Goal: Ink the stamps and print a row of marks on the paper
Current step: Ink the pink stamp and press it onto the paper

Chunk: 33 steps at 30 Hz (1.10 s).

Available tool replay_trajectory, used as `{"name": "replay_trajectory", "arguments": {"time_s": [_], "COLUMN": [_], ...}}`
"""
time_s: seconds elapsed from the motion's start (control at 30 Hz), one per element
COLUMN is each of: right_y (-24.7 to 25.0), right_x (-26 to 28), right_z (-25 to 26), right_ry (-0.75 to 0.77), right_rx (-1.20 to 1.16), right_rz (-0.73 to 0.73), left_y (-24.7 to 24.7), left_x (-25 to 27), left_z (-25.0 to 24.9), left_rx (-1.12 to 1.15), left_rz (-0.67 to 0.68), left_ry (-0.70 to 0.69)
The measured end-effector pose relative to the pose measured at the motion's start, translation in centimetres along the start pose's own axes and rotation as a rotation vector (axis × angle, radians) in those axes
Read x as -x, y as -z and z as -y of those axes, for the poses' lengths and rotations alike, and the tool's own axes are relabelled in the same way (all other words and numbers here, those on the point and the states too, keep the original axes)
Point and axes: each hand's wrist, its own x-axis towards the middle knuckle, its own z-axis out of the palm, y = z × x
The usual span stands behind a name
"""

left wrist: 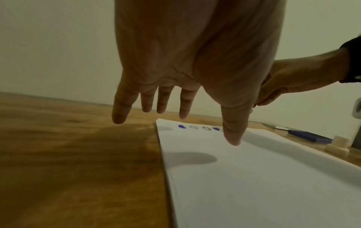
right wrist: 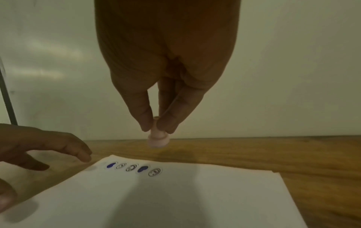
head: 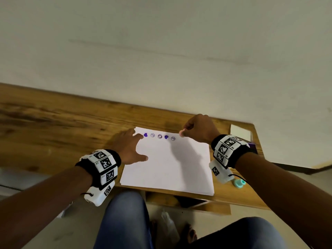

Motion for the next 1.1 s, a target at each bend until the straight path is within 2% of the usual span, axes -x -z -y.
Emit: {"name": "replay_trajectory", "arguments": {"time_s": [0.2, 0.33, 1.1], "right_y": [-1.2, -1.4, -2.9], "right_x": [-1.0, -1.2, -1.5], "right_z": [0.6, 0.4, -0.1], "right_ry": [0.006, 0.002, 0.036], "right_rx": [0.095, 0.122, 0.184], "right_rz": [0.027, 0.035, 0.064], "left_y": [-2.3, -3.7, -5.1], "left_x": [-0.7, -1.0, -2.8], "left_z": [2.8, 3.5, 3.7], "left_rx": [0.138, 0.055, 0.067], "left_rz": [0.028, 0.112, 0.082], "left_ry": [0.044, 0.07, 0.059]}}
